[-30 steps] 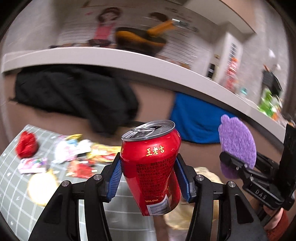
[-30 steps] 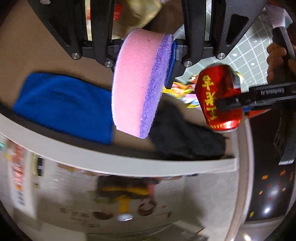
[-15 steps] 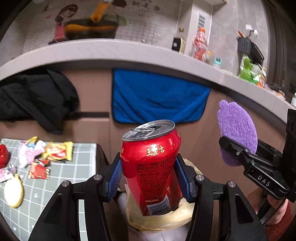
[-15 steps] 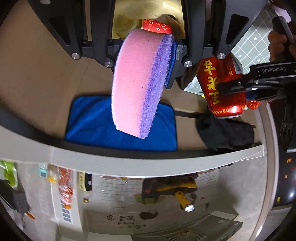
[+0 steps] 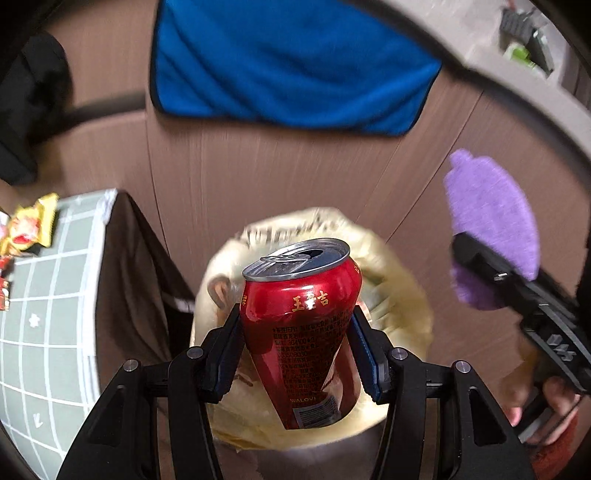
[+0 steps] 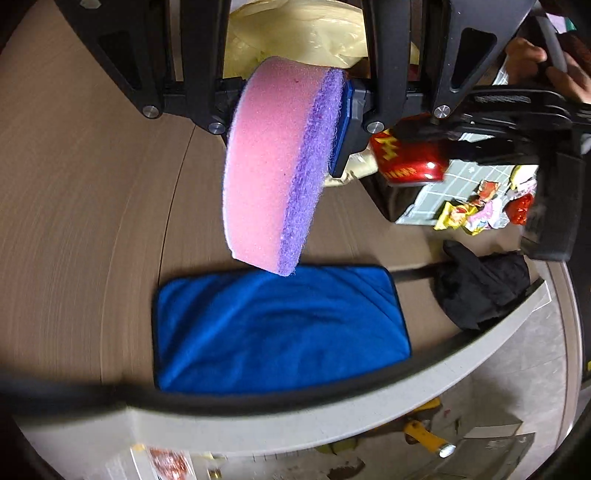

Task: Collect trash
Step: 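Carry the can with the left gripper while the right gripper carries the sponge to the bag, then open the left gripper into the bag while the right gripper drops the sponge, then move both grippers back over the table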

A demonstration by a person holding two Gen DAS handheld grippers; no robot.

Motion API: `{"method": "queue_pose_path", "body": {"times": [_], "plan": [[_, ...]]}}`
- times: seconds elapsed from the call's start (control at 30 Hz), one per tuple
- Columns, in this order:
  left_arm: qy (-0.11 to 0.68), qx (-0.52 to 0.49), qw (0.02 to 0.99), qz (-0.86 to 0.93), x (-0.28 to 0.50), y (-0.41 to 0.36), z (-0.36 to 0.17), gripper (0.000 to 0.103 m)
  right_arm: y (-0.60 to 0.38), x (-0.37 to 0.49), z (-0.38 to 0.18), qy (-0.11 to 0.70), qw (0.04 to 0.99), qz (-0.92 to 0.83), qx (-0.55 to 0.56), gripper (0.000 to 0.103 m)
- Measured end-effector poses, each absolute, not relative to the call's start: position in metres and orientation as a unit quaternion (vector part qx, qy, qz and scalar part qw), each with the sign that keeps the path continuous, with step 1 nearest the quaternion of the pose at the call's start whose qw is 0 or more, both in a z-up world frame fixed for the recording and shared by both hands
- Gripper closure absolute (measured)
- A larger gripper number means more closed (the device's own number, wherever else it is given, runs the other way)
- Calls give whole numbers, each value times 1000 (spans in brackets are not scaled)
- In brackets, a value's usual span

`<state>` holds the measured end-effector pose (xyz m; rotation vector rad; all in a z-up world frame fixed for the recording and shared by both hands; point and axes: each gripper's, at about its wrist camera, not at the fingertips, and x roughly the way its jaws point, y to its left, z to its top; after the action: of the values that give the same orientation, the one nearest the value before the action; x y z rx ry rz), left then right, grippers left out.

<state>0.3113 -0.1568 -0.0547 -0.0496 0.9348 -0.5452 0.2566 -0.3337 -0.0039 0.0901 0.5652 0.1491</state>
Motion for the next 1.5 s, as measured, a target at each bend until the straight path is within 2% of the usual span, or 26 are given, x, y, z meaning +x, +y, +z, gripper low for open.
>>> {"method": "queue_pose_path", "body": {"times": [0.5, 0.6, 0.77, 0.8, 0.83, 0.9, 1.1, 1.23, 1.5], "plan": [[493, 8, 838, -232, 346, -180, -110, 50, -349, 281, -44, 326, 940, 75, 60, 71], [496, -17, 832, -246, 348, -171, -104, 50, -348, 282, -48, 331, 939, 75, 59, 70], [445, -39, 858, -254, 337, -148, -69, 46, -338, 286, -56, 345, 933, 90, 50, 68], [439, -43, 861, -255, 336, -145, -65, 46, -334, 288, -58, 350, 931, 92, 46, 64], [432, -48, 863, -257, 334, -140, -59, 45, -332, 289, -60, 353, 930, 91, 43, 55], [423, -57, 867, -258, 334, -133, -50, 43, -326, 290, -62, 352, 931, 88, 35, 49], [394, -38, 891, -223, 322, -112, -42, 40, -322, 288, -56, 347, 933, 87, 42, 48], [402, -38, 891, -207, 322, -89, -46, 40, -319, 285, -47, 340, 935, 86, 53, 48], [377, -35, 912, -156, 304, -18, -35, 40, -275, 279, -22, 317, 941, 113, 26, 49]]}}
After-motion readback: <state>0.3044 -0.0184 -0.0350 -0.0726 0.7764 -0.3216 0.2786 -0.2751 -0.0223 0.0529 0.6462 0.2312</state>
